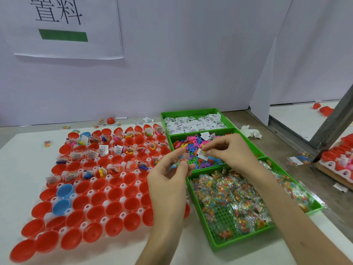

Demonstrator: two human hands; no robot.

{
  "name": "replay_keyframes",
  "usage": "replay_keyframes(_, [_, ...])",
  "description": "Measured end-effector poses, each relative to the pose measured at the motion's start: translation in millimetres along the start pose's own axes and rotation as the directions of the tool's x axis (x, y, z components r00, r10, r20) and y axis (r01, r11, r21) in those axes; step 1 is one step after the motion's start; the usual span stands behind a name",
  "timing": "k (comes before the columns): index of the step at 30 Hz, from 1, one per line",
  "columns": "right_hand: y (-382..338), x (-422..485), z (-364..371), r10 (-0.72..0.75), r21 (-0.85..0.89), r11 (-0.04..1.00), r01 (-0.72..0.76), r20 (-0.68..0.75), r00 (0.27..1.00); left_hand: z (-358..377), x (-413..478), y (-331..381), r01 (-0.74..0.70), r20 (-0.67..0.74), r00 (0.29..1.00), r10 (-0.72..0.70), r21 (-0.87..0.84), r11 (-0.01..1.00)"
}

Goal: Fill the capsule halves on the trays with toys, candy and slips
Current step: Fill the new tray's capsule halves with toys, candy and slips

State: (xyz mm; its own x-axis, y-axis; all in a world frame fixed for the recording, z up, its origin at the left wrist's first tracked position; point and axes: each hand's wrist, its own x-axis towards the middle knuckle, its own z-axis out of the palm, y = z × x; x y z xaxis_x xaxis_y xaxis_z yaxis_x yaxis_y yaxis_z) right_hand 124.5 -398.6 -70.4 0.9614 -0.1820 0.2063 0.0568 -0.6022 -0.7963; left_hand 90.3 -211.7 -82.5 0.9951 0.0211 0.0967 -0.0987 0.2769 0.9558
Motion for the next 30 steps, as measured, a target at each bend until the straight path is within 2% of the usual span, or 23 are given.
replay_keyframes(5, [-6, -1, -4, 0.017, 0.292, 0.956, -0.023, 0.023, 1.0, -1, 0, 0, -0.003, -0.01, 1.0, 0.003, 0.029, 1.0])
replay_keyframes(8, [-11, -3, -7, 0.053, 0.506, 0.857, -0.101, 0.108, 0.993, -1, 0, 1, 0.017, -0.01, 1.0, -0.017, 0.008, 1.0])
replay_keyframes(10, [-14, -5, -10, 0.033, 0.589, 0.798, -0.128, 0.169, 0.985, -1, 1, 3, 0.028, 0.002, 1.0, -0.028, -0.003, 1.0])
replay_keyframes(12, [-18, -7, -11, -0.016, 0.6, 0.792, -0.113, 0.205, 0.979, 0, 1, 3, 0.044, 0.015, 0.999, -0.044, -0.016, 0.999])
replay_keyframes(17, [-28, -13, -9, -0.161, 0.52, 0.854, -0.015, 0.292, 0.943, 0, 2, 2, 0.015, 0.056, 0.998, -0.018, 0.049, 0.999])
replay_keyframes(24, [-38, -18, -5, -0.219, 0.444, 0.894, 0.068, 0.298, 0.929, -3, 4, -3, -0.03, 0.083, 0.996, 0.02, 0.125, 0.992])
replay_keyframes(26, [-40, -18, -4, -0.228, 0.429, 0.899, 0.092, 0.279, 0.933, -3, 4, -3, -0.036, 0.075, 0.997, 0.025, 0.142, 0.989])
replay_keyframes(30, [-42, -18, -3, -0.205, 0.455, 0.88, 0.133, 0.114, 0.972, -3, 2, 0, -0.04, 0.048, 0.998, 0.036, 0.105, 0.994])
